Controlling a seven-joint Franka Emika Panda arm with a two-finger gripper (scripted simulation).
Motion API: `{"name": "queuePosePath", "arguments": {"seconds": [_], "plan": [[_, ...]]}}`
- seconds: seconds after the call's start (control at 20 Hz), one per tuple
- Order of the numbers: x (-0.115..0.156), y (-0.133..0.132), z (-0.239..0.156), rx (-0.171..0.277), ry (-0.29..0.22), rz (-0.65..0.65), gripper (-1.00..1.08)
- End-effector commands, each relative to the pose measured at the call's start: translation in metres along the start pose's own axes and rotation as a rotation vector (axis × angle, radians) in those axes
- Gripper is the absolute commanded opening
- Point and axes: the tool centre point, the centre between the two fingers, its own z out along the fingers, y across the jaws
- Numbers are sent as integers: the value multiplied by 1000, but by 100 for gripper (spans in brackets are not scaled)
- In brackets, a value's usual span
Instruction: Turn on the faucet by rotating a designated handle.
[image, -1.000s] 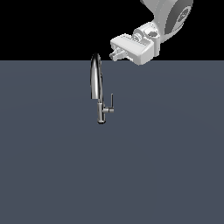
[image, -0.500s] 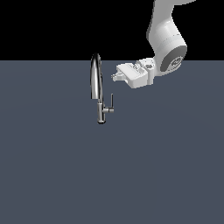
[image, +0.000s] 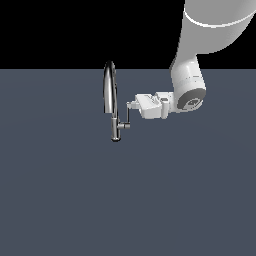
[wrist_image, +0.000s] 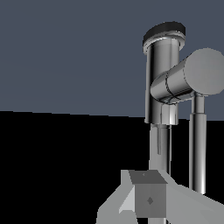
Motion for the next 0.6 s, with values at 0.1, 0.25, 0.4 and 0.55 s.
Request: {"name": "queuePosePath", "arguments": {"seconds": [0.1, 0.25, 0.4, 0.55], "plan": [[17, -3, 4, 38, -38, 37, -100], [21, -3, 5, 48, -47, 47, -100], [21, -3, 6, 47, -46, 46, -100], [21, -3, 5, 47, -46, 45, -100]]}}
